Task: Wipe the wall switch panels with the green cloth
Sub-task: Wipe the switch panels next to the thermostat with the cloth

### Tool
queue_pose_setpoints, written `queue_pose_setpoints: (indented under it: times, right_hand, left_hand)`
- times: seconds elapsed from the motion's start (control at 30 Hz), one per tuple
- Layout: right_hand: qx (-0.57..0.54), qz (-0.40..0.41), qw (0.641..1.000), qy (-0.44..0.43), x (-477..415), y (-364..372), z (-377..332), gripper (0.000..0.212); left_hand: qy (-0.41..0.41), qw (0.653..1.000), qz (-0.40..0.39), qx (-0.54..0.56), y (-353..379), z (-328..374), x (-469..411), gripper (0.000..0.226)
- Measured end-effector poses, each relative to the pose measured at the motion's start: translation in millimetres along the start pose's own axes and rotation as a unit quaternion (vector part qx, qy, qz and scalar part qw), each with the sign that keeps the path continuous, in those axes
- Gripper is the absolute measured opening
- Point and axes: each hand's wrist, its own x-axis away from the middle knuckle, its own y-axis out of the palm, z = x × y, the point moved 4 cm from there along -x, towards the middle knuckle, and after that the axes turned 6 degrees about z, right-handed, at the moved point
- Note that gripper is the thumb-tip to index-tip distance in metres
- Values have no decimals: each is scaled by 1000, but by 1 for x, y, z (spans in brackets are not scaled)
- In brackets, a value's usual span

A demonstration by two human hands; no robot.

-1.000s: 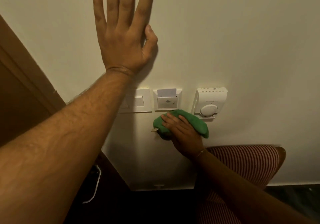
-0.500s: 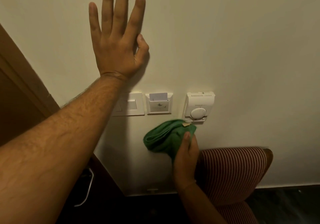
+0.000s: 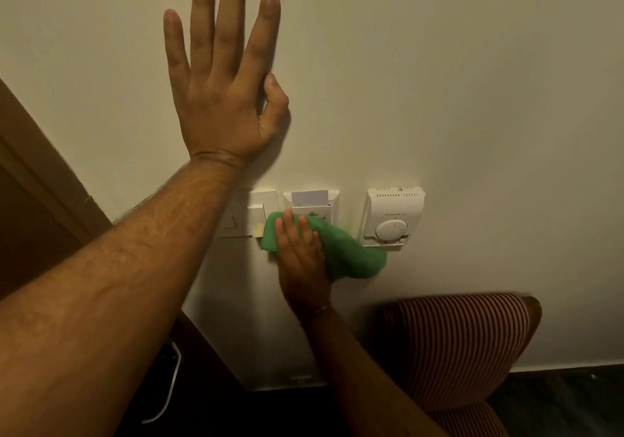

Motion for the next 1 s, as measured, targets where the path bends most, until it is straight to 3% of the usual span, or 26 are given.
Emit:
queue_pose_setpoints:
  times: [0.07,0.23,0.37,0.5,0.6,0.67,0.77,0.87,1.0]
  right_hand:
    - [17,9,1000,-10,0,-14,25,74]
    - [-62,51,993,82,-4,-23,43,75]
    - [-18,-33,999,4,15,-15,43,48]
    - [-29,-116,993,2,35,-30,66,47]
    - [-145,-150,970,127,49,-53,68,50]
    - [-200,-129,933,270,71,-77,70,44]
    - [-197,-142,868,432,131,-114,86,37]
    - [-182,-181,823,506,202,-154,112,36]
    - [-135,-277,775,551,280,-193,154,34]
  left_hand:
    - [-2,1000,3,1,0,0,0,68]
    - [-2,1000,-1,-3,-2,2,0,65]
    - [-4,1000,-11,-4,-5,2,0,66]
    - [-6,1000,-16,-15,-6,2,-1,65]
    - [-2,1000,-14,-11,-6,2,0,63]
    - [-2,1000,-18,-5,-8,4,-1,62]
    - [-15,1000,-15,-11,-8,5,0,59]
    - [-49,997,-45,33,-15,11,24,60]
    - [-118,976,-166,79,-50,54,126,69]
